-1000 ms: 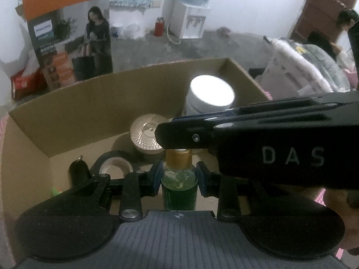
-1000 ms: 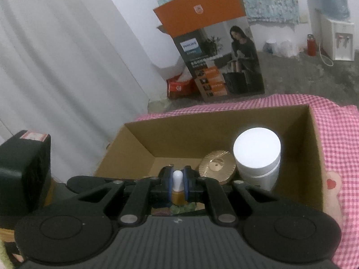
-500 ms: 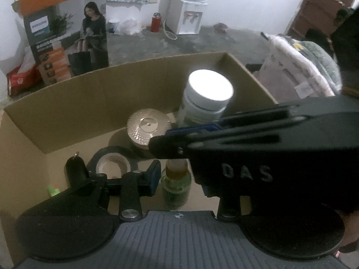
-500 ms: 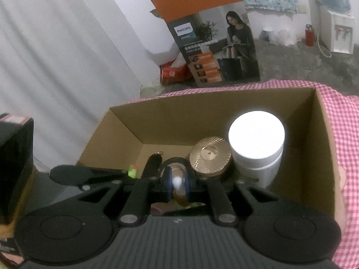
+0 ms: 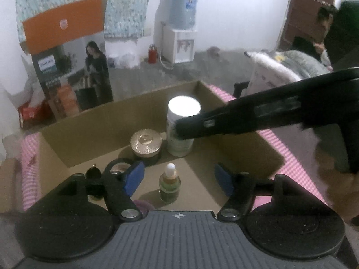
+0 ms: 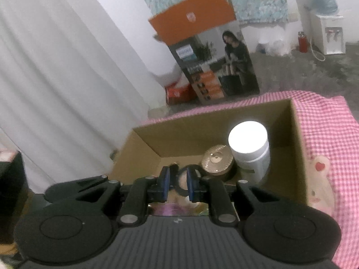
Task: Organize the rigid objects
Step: 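Lower the dropper bottle into the box and open the right gripper, then move the empty right gripper to the white plug charger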
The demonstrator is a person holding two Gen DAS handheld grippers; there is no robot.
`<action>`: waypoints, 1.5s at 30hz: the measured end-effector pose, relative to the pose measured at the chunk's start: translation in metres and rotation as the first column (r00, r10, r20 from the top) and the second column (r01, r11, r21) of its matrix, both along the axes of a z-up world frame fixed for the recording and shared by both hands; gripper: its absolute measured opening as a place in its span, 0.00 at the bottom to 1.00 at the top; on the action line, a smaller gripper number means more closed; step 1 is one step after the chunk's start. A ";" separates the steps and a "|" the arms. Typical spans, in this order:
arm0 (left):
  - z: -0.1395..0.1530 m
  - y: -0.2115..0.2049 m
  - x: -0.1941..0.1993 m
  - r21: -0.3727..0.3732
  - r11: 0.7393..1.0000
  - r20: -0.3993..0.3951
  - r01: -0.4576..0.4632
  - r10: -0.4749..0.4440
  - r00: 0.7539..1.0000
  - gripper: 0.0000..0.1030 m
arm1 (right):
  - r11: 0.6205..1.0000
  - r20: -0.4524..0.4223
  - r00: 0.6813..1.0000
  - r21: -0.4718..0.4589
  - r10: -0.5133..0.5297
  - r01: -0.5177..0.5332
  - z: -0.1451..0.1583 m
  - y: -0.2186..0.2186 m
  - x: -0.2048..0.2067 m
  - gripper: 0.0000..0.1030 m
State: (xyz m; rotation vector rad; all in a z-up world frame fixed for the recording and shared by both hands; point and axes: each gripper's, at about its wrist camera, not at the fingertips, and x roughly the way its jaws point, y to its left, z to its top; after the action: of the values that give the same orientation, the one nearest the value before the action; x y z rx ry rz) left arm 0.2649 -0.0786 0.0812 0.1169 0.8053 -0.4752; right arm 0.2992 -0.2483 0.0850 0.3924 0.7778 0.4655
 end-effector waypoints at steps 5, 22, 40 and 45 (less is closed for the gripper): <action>0.016 0.015 -0.039 -0.028 0.999 0.058 -0.020 0.022 0.998 0.74 | 0.996 0.044 0.999 0.086 -0.024 0.021 0.023 -0.020 -0.060 0.17; -0.033 0.045 -0.143 -0.031 0.996 0.021 -0.085 0.086 0.996 0.82 | 0.962 -0.079 0.997 0.273 0.005 0.017 -0.036 -0.016 -0.176 0.43; -0.098 0.026 -0.113 0.033 0.998 -0.038 -0.054 0.055 0.998 0.60 | 0.946 -0.303 0.952 0.293 -0.046 0.139 -0.130 0.011 -0.119 0.36; -0.107 0.022 -0.103 0.049 0.997 -0.051 -0.062 0.064 0.997 0.52 | 0.946 -0.314 0.948 0.291 -0.049 0.145 -0.136 0.012 -0.112 0.30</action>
State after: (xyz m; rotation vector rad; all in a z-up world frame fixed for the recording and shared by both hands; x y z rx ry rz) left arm 0.1620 -0.0566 -0.0256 0.1233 0.8695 -0.4009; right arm 0.1875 -0.2367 -0.0514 0.8091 0.9797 0.4396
